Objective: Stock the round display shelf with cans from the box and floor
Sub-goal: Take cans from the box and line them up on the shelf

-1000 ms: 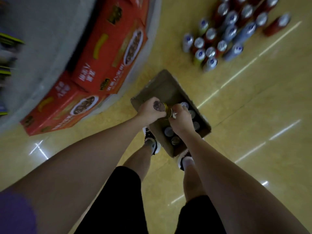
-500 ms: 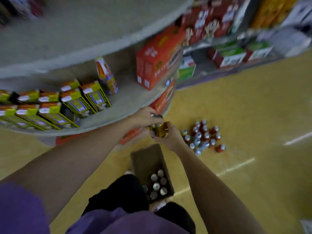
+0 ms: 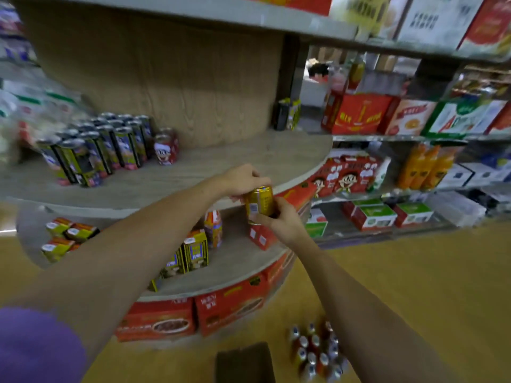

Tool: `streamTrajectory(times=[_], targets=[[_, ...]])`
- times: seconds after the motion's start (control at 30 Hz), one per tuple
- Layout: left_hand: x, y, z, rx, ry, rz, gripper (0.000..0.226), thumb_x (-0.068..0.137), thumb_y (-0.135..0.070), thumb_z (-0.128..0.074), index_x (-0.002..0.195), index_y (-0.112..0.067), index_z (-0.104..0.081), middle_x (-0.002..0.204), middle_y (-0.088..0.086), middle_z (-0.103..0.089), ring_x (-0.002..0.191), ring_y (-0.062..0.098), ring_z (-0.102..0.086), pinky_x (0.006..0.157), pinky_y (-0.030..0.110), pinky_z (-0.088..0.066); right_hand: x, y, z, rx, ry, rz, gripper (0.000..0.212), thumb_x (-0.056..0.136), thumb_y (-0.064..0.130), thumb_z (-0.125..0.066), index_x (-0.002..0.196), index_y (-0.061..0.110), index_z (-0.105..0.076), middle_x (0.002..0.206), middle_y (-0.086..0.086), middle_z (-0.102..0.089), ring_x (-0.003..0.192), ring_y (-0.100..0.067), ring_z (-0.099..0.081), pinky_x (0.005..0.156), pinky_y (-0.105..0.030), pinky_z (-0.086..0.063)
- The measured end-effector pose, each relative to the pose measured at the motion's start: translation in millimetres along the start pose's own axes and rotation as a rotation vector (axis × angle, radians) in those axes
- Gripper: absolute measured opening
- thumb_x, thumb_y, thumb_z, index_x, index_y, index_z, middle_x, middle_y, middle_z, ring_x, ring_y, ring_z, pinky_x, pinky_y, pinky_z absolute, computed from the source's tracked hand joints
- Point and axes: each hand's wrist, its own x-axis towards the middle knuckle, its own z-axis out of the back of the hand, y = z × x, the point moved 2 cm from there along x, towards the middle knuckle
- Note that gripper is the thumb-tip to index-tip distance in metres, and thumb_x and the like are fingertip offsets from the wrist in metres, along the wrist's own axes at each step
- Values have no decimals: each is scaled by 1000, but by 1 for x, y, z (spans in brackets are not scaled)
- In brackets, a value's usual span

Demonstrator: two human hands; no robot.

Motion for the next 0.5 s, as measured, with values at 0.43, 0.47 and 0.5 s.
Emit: streamTrajectory(times=[0.43, 0.47, 0.5], targets=[[5, 50, 155, -418, -69, 2, 61, 73, -55, -78, 111, -9, -68, 111, 14, -70, 100, 29, -69, 89, 43, -58, 90, 133, -73, -83, -290, 237, 68, 58, 51, -87, 106, 22, -51, 104, 3, -58, 95, -13, -57, 76, -29, -48], [9, 56, 166, -497, -38, 2, 56, 74, -50, -80, 112, -10, -69, 115, 15, -69, 105, 29, -68, 92, 43, -56, 100, 139, -81, -85, -341, 246, 69, 56, 52, -87, 105, 20, -51, 104, 0, -58, 98, -17, -56, 80, -33, -48], [14, 63, 177, -536, -21, -4, 49, 76, -46, -79, 110, -12, -70, 116, 14, -69, 104, 27, -68, 91, 40, -56, 109, 146, -89, -76, -374, 246, 71, 54, 54, -87, 104, 19, -51, 105, -2, -58, 100, -20, -56, 82, -37, -49]])
